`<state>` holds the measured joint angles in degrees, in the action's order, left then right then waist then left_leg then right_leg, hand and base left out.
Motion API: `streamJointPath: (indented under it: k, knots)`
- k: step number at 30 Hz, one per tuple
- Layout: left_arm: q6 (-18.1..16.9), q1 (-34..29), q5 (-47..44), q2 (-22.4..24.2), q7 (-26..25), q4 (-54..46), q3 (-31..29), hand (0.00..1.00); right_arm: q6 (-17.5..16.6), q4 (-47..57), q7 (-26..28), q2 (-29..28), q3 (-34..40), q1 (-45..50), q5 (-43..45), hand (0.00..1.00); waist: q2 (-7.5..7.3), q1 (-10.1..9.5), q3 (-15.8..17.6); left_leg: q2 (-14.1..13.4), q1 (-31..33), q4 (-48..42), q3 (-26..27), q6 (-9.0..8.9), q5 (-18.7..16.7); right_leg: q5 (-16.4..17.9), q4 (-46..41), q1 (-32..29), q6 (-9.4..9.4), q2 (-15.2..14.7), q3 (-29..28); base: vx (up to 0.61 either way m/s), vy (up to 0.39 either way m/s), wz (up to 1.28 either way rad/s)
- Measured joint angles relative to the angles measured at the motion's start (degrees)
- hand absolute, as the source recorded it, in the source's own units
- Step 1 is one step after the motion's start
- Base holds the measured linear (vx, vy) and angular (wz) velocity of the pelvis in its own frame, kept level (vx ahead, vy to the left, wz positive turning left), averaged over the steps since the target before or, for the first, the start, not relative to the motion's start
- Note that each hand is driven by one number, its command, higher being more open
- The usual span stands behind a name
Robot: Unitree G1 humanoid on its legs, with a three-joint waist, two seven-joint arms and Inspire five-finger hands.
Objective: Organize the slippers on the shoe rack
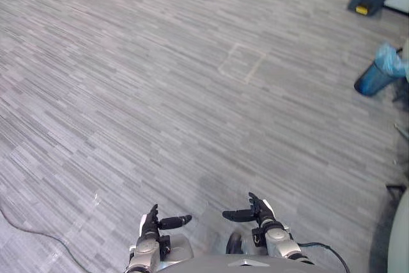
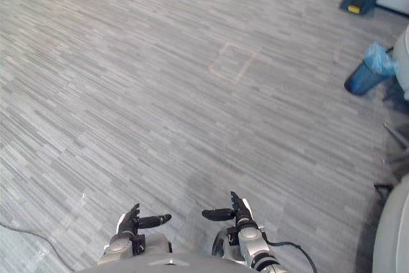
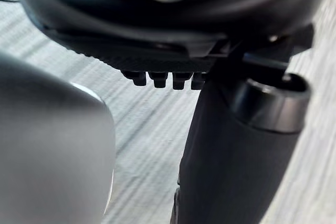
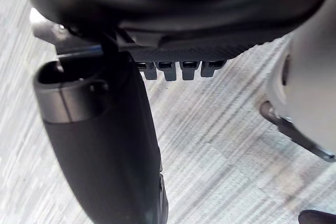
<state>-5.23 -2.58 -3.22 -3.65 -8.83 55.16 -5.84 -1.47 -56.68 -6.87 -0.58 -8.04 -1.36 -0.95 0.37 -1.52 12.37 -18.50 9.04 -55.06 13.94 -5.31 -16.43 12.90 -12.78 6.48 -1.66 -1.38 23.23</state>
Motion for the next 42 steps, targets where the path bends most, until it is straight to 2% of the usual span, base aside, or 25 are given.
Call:
streamJointPath:
  k: [4, 6, 8, 10, 11, 13, 16, 19, 20, 21, 22, 23, 25, 27, 29, 30, 31, 32, 34, 36, 38, 39, 40, 41, 42]
  knots:
    - [-0.5, 1.4, 0.3, -0.8, -0.2, -1.2, 0.1, 1.00, 0.0, -0.1, -0.6, 0.2, 0.1, -0.8, 0.1, 1.00, -1.54, -0.41, 0.4, 2.4, 8.6, 19.6, 2.0, 1.15, 0.8, -0.7, 5.2, 5.2, 1.86, -1.3, 1.2, 0.42, 0.030, 0.10]
    - [-0.7, 1.8, 0.4, -1.7, -0.6, -1.9, 0.8, 1.00, 0.1, -0.8, -0.9, 0.1, 0.5, 0.1, 0.0, 1.00, -3.87, -1.61, 0.8, 8.4, 8.9, 30.9, -0.4, 3.51, 13.5, -0.2, 6.2, 8.6, 5.19, -4.0, 1.8, 0.49, 0.168, 0.24]
    - [-1.0, 2.4, 0.6, -3.1, -1.1, -2.0, 2.8, 1.00, 0.2, -1.1, -0.9, -0.8, 0.5, 0.3, -0.1, 1.00, -5.47, -0.98, 0.2, 9.9, 9.3, 30.5, -1.0, 4.22, 12.0, -3.6, 5.2, 8.4, 7.98, -5.4, 1.4, 0.60, 0.181, 0.42]
    - [-0.2, 2.6, 0.6, -3.4, -0.9, -0.7, 3.2, 1.00, 0.2, -1.5, -0.7, -1.6, 0.5, -0.3, -0.2, 1.00, -5.54, -1.11, 0.2, 9.7, 7.2, 28.0, -0.5, 5.34, 8.9, -7.0, -3.0, 6.9, 8.78, -6.8, -2.2, 0.54, 0.227, 0.18]
    - [-0.2, 2.5, 0.7, -3.5, -0.9, -0.4, 3.4, 1.00, 0.1, -1.4, -0.7, -1.8, 0.5, -0.6, -0.2, 1.00, -5.48, -1.06, 0.2, 10.0, 5.7, 28.1, -0.1, 5.44, 7.9, -8.3, -7.2, 5.9, 8.36, -7.7, -2.8, 0.64, 0.256, 0.03]
    - [0.2, 1.7, 2.0, -3.9, -1.1, 0.3, 5.7, 1.00, 0.0, -1.4, -0.4, -2.1, 0.4, -0.6, -0.5, 1.00, -5.17, -0.67, 0.5, 10.6, -3.5, 33.7, 0.8, 5.12, 4.8, -14.2, -31.6, -2.2, 3.61, -12.8, -4.7, 0.58, 0.160, -0.05]
    - [0.6, 1.7, 4.0, -3.8, -1.3, 1.5, 7.5, 1.00, -0.1, -0.2, 0.4, -2.0, 0.0, -1.4, -1.4, 1.00, -4.05, 0.94, 1.2, 10.0, -13.7, 41.6, 1.0, 4.89, 4.4, -3.5, -43.4, -12.2, 1.55, -10.4, -4.9, 0.47, 0.016, -0.04]
    - [0.7, 1.6, 5.1, -3.5, -1.1, 2.9, 7.9, 1.00, -1.5, 2.3, 0.5, -1.9, -0.4, -1.6, -1.8, 1.00, -3.29, 2.55, 1.7, 8.2, -18.7, 44.4, 2.0, 4.76, 4.4, 1.2, -35.3, -19.3, 0.69, -6.0, -3.6, 0.46, -0.117, 0.01]
    - [0.8, 1.8, 5.6, -3.2, -0.8, 3.5, 7.9, 1.00, -2.0, 3.4, 0.5, -1.7, -0.6, -1.7, -1.8, 1.00, -3.50, 3.09, 1.8, 7.8, -20.5, 45.0, 2.4, 4.37, 4.2, 0.4, -24.6, -22.4, 1.62, -5.0, -3.2, 0.46, -0.178, 0.23]
    - [0.8, 1.6, 6.2, -3.1, -0.4, 3.6, 8.1, 1.00, -2.2, 3.7, 0.5, -1.4, -0.9, -1.6, -1.8, 1.00, -3.93, 3.52, 1.6, 7.8, -22.3, 45.9, 2.5, 2.53, 3.1, -4.2, -10.6, -23.0, 3.16, -4.6, -3.4, 0.41, -0.160, 0.32]
    - [0.8, 1.9, 6.3, -3.1, -0.2, 4.3, 8.7, 1.00, -2.3, 3.0, 0.5, -0.6, -1.2, -1.9, -1.9, 1.00, -3.16, 3.62, 2.0, 6.8, -24.6, 46.8, 2.2, 0.14, 1.7, -12.4, -6.6, -21.1, -1.34, -3.1, -2.7, 0.59, -0.230, 0.09]
    - [0.8, 2.3, 6.4, -2.5, -0.2, 4.8, 9.0, 1.00, -1.7, 1.9, 0.5, -0.3, -1.5, -3.2, -2.0, 1.00, -1.55, 2.91, 1.9, 5.8, -25.0, 48.0, 1.3, 0.05, 1.6, -12.2, -6.1, -20.6, -1.62, -1.1, -2.9, 0.47, -0.173, -0.16]
    - [0.7, 2.5, 7.0, -1.9, 0.0, 4.8, 9.1, 1.00, -1.3, 0.5, 0.3, 0.0, -1.2, -4.5, -2.4, 1.00, -1.60, 3.21, 2.2, 8.2, -24.9, 49.1, -0.9, 0.59, 3.4, -8.4, -9.5, -21.5, -1.91, -1.1, -3.8, 0.33, -0.106, -0.23]
    - [0.7, 2.3, 8.0, -1.8, 0.6, 4.7, 9.0, 1.00, -1.1, 0.7, 0.3, 0.0, -0.4, -3.6, -2.6, 1.00, -2.35, 3.40, 1.6, 7.2, -23.5, 39.7, -2.7, -0.03, 3.9, -2.4, -13.8, -20.5, -2.25, -1.3, -4.2, 0.40, -0.148, 0.01]
    - [0.7, 2.3, 8.0, -0.8, 0.5, 4.1, 5.8, 1.00, -0.6, 2.9, 0.3, 0.2, 0.2, -1.2, -2.9, 1.00, -0.33, 3.63, 1.3, 3.1, -13.0, 13.0, -9.3, -5.34, 7.8, -0.6, -9.5, -13.6, -1.98, 1.1, -2.9, 0.47, -0.171, 0.16]
    - [0.8, 1.9, 8.0, -0.5, 0.6, 3.5, 4.7, 1.00, -0.5, 3.3, 0.3, 0.4, 0.1, -0.9, -3.0, 1.00, 0.15, 3.56, 1.1, 2.1, -10.7, 7.7, -9.7, -5.83, 8.0, -0.4, -8.8, -12.4, -2.17, 1.7, -2.9, 0.52, -0.095, -0.05]
    - [0.7, 0.7, 7.8, -0.2, 0.4, 1.2, 2.8, 1.00, -0.2, 3.6, 0.1, 0.3, 0.1, -0.1, -3.0, 1.00, 0.73, 3.24, 1.0, -0.6, -5.0, -4.7, -8.2, -5.80, 7.2, 0.8, -6.1, -7.7, -3.03, 3.4, -3.4, 0.52, -0.041, -0.21]
    - [0.7, 0.7, 7.5, -0.5, 0.1, 0.3, 2.2, 1.00, 0.0, 3.2, 0.1, -0.2, 0.1, 0.3, -3.0, 1.00, 0.07, 2.68, 0.9, -1.3, -2.2, -7.0, -5.3, -4.14, 5.4, 0.9, -3.3, -3.7, -3.01, 3.7, -4.4, 0.43, -0.026, -0.34]
    - [0.5, 0.7, 7.3, -0.6, -0.2, -0.3, 2.2, 1.00, 0.0, 2.3, 0.0, -0.4, 0.1, 0.3, -2.9, 1.00, -0.67, 1.94, 0.6, -1.0, 0.2, -4.0, -1.6, -2.45, 3.0, 0.5, -0.7, -0.7, -2.35, 3.4, -5.9, 0.45, 0.006, -0.42]
    - [0.1, 0.8, 7.2, -1.0, -0.6, -1.2, 2.2, 1.00, 0.2, 1.6, -0.1, -0.4, 0.1, -0.5, -2.9, 1.00, -1.51, 1.54, 0.9, 2.4, 4.0, 10.9, 1.2, -0.43, 0.4, 0.3, 2.4, 2.9, -1.97, 2.0, -8.7, 0.49, 0.110, -0.62]
    - [-0.1, 1.4, 7.0, -1.2, -0.6, -1.6, 2.2, 1.00, 0.3, 0.8, -0.2, -0.4, 0.4, -1.4, -2.9, 1.00, -1.87, 1.40, 1.8, 6.8, 6.0, 22.5, -1.1, 0.60, 1.8, 0.3, 3.2, 5.0, -1.85, 0.0, -10.4, 0.35, 0.170, -0.52]
    - [-0.5, 1.6, 6.7, -1.0, -0.8, -1.7, 2.3, 1.00, 0.4, 0.6, -0.4, -0.2, 0.5, -1.3, -2.9, 1.00, -2.02, 0.97, 1.9, 10.0, 6.3, 33.1, -4.8, 0.62, 7.5, 0.4, 3.7, 6.4, -0.80, -1.1, -11.8, 0.48, 0.248, -0.89]
    - [-0.7, 1.5, 5.8, -0.7, -1.0, -1.4, 2.3, 1.00, 0.3, 0.1, -0.5, 0.0, 0.5, -1.0, -3.0, 1.00, -2.26, -0.15, 1.7, 11.3, 4.6, 36.5, -6.2, 2.63, 15.4, 0.9, 4.8, 8.0, 0.92, -1.6, -14.4, 0.49, 0.242, -0.73]
    - [-0.7, 2.2, 5.9, -1.4, -1.2, -0.9, 2.4, 1.00, 0.4, -0.3, -0.7, -0.7, 0.2, -1.0, -3.0, 1.00, -3.94, 0.49, 1.3, 12.7, 4.4, 35.9, -6.1, 2.80, 14.6, 0.0, 5.5, 8.3, 1.81, -3.1, -14.6, 0.59, 0.264, -0.47]
    - [-0.6, 2.7, 5.9, -1.7, -1.2, -0.5, 2.7, 1.00, 0.4, -0.4, -0.7, -1.1, 0.1, -1.2, -3.0, 1.00, -4.07, 0.55, 1.2, 12.3, 5.5, 31.2, -5.9, 3.93, 10.8, -1.8, 3.9, 8.0, 3.86, -3.6, -16.2, 0.47, 0.212, -0.07]
